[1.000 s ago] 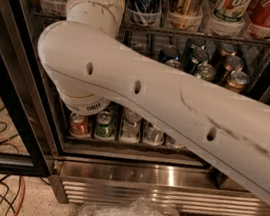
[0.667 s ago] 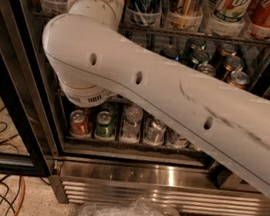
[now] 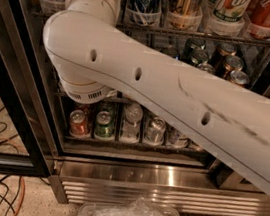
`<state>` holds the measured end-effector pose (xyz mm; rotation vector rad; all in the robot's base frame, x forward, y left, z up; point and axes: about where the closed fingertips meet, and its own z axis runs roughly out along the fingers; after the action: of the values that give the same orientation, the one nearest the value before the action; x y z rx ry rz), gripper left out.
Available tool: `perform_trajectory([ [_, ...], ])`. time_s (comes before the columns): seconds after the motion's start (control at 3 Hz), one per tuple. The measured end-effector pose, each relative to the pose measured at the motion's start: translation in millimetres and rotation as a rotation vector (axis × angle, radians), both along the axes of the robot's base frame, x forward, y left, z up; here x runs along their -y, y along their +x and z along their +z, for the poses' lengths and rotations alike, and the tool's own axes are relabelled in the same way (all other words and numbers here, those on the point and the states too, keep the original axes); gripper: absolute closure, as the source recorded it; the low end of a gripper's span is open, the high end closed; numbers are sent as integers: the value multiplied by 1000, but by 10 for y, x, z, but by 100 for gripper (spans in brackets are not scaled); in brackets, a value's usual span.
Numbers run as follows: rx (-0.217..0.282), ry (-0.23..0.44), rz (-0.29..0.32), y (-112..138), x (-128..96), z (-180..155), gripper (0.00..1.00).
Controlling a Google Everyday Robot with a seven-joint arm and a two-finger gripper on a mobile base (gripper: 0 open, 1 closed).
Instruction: Pick blue plastic bottle from top shelf of fridge
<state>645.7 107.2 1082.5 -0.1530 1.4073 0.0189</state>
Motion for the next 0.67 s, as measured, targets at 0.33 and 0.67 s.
perform_trajectory([
  [0.33,0,0,0,0,0,0,100],
  [0.67,6,3,1,-11,6,18,100],
])
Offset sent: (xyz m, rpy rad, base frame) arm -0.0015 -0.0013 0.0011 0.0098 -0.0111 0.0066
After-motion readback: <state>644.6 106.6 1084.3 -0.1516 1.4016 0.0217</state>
